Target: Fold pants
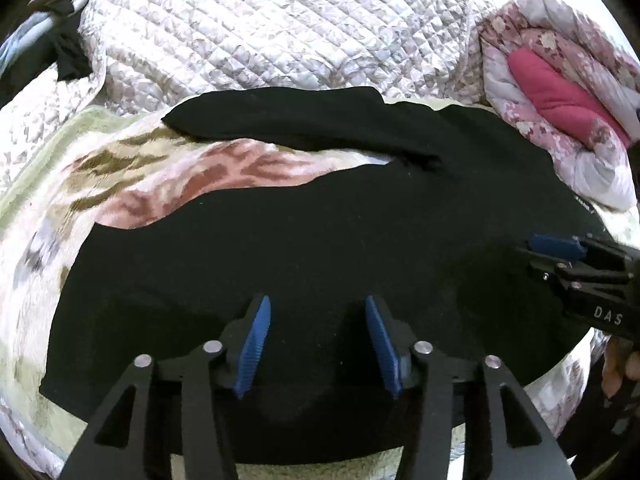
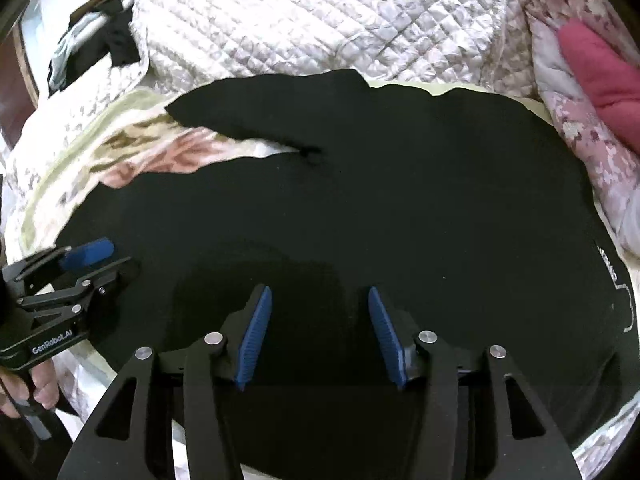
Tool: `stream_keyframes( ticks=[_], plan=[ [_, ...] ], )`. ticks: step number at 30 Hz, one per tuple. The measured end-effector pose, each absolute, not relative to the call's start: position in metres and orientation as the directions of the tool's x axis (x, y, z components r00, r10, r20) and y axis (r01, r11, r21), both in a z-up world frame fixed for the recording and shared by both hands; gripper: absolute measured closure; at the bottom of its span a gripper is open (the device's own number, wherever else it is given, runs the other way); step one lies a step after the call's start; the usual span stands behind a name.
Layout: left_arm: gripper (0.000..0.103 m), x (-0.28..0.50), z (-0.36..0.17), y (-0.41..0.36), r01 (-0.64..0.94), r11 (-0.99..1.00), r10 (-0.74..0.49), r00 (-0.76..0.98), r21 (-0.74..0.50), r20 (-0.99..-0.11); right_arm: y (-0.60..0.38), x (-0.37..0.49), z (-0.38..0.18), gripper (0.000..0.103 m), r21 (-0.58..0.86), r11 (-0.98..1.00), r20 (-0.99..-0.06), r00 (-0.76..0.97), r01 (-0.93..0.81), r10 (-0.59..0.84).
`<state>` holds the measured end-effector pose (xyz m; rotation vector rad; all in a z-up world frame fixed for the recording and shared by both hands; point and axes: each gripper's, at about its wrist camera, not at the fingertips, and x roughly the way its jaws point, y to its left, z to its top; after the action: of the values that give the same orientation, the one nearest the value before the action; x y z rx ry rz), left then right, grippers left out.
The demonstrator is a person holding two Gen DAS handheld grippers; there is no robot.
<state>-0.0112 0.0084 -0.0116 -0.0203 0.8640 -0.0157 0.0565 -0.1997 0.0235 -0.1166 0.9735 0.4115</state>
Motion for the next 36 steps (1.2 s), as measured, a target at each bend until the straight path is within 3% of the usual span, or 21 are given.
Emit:
stream_keyframes(
  ticks=[15,25,36],
  plan=[
    [0.042,0.021,0.011,0.027,0.0,0.998,-0.049,0.629,-0.063,-0.776,-0.217,0.08,0.045,0.049,0.124,0.918,-0.816,0.487,-0.377,0.31],
    [0.042,0.124,0.035,0.044,0.036,0.999,-0.03,0.651,-0.009,-0.759,-0.242,0.17,0.073,0.042,0.104,0.896,-0.789,0.512,-0.433,0.339],
    [0.04,0.248,0.01,0.042,0.016,1.0,0.01,0.635,0.026,-0.772,-0.237,0.306,0.056,0.039,0.04,0.89,-0.815,0.501,-0.454,0.292]
  ],
)
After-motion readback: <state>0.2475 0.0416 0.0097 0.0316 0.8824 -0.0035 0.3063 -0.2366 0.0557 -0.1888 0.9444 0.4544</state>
